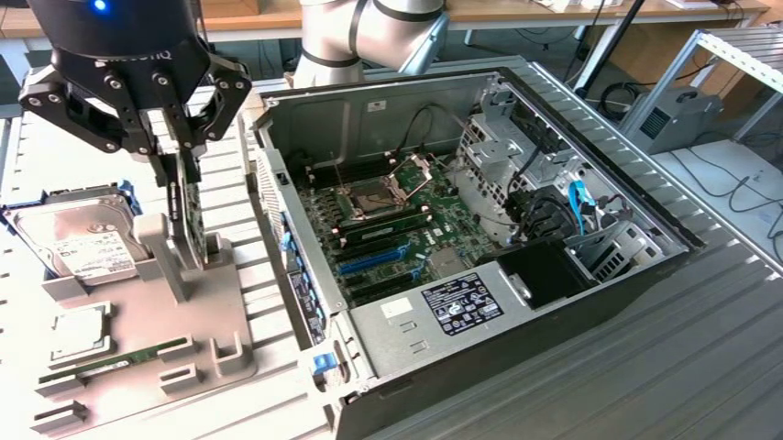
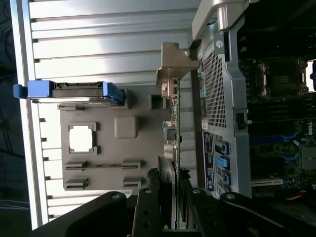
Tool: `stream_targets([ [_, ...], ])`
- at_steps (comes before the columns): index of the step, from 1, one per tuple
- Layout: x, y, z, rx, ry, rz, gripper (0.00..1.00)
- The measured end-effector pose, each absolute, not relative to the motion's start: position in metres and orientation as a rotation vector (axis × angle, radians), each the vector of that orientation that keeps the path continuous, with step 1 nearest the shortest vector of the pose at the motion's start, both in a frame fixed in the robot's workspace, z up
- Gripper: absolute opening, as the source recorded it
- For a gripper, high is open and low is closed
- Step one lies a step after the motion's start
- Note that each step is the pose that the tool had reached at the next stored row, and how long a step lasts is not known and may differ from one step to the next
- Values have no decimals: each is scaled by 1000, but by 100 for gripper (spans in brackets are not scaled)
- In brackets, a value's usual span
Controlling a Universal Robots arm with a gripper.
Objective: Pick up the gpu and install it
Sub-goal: 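Pick up the gpu and move the gpu toward the slot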
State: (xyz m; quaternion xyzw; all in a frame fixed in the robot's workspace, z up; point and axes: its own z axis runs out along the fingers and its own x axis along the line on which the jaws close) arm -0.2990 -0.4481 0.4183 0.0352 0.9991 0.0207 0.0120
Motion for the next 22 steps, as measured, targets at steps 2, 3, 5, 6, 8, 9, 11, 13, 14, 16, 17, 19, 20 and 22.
stream_targets([
  [2,-299,-448,420,110,3115,65,26],
  [3,-299,-448,421,110,3115,64,26],
  [5,-299,-448,423,110,3115,64,26],
  [6,-299,-448,425,110,3115,65,26],
  [8,-299,-448,427,110,3115,64,26],
  [9,-299,-448,428,110,3115,64,26],
  [11,-299,-448,429,110,3115,65,26],
  [13,-299,-448,431,110,3115,64,26],
  [14,-299,-448,432,110,3115,65,26],
  [16,-299,-448,433,110,3115,65,26],
  [17,-299,-448,433,110,3115,65,26],
  [19,-299,-448,433,110,3115,65,26],
  [20,-299,-448,433,110,3115,65,26],
  [22,-299,-448,433,110,3115,64,26],
])
